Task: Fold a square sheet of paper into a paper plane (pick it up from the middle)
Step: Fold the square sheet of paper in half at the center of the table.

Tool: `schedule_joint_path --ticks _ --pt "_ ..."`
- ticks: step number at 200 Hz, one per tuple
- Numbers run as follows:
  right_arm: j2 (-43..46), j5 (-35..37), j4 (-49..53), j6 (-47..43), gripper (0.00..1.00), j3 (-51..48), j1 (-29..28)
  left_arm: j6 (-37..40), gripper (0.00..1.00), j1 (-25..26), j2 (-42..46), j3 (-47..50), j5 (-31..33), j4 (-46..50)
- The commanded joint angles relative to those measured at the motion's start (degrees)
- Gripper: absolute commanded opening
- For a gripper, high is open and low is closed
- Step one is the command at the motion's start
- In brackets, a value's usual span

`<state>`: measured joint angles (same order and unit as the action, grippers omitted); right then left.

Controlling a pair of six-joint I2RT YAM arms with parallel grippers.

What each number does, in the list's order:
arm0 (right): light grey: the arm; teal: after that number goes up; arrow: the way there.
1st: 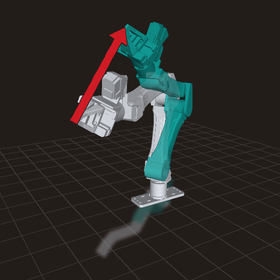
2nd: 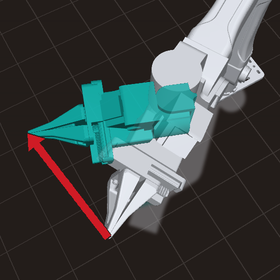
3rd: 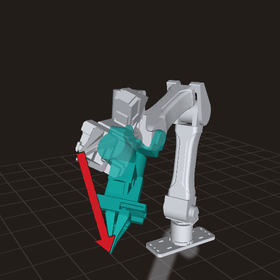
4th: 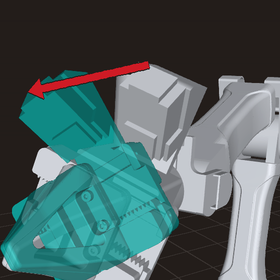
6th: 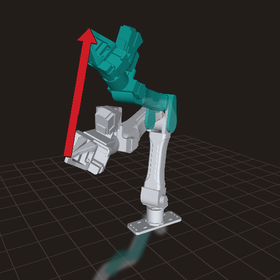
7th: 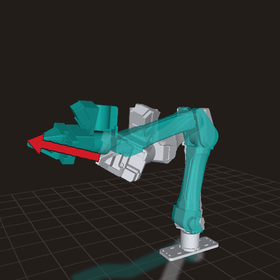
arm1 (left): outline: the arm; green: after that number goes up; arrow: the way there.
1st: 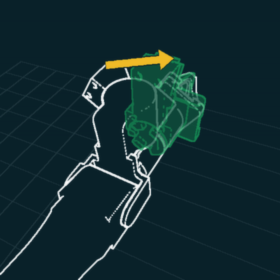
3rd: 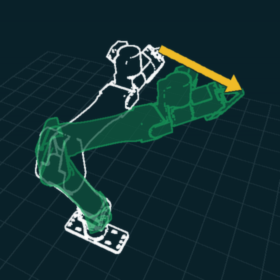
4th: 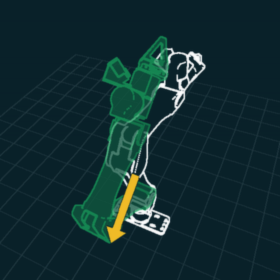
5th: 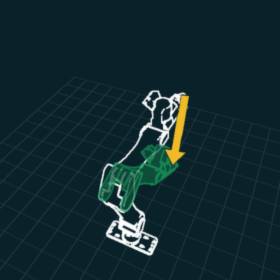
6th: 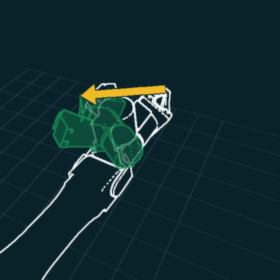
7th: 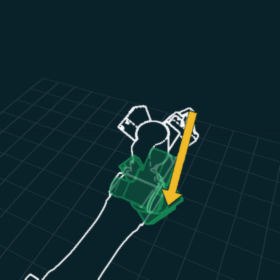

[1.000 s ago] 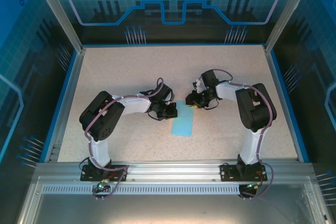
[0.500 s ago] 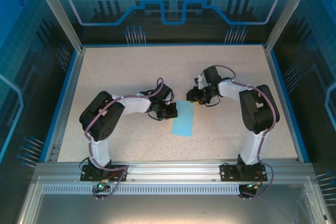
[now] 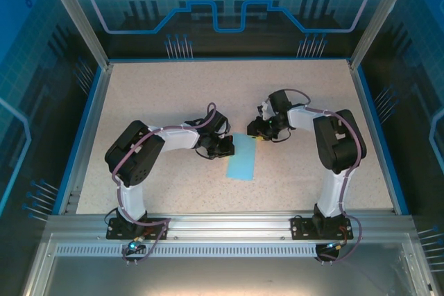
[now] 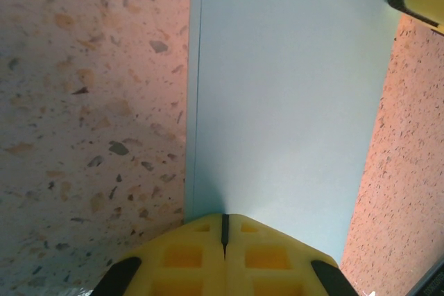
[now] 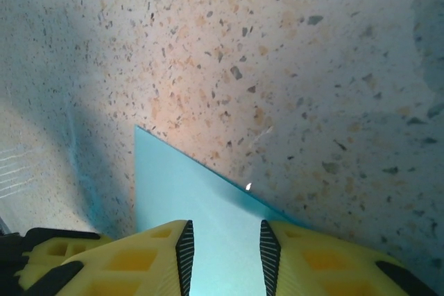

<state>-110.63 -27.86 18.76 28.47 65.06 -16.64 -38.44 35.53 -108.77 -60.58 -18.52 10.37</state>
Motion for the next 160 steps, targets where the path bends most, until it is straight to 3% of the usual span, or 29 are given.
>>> schedule_joint_path --ticks 1,116,160 --pt "3.3 -1.1 2.5 -0.7 0.35 2.6 1.0 1.2 0.0 0.9 -2.2 0.9 1.4 6.1" --pt "-3.9 0.9 -0.4 0.1 0.35 -0.1 1.7 1.3 0.0 0.9 -2.1 0.7 1.2 6.3" --pt "1.1 -1.7 0.7 -0.2 0.35 0.7 2.2 1.5 0.0 0.9 -2.1 0.6 1.3 6.6"
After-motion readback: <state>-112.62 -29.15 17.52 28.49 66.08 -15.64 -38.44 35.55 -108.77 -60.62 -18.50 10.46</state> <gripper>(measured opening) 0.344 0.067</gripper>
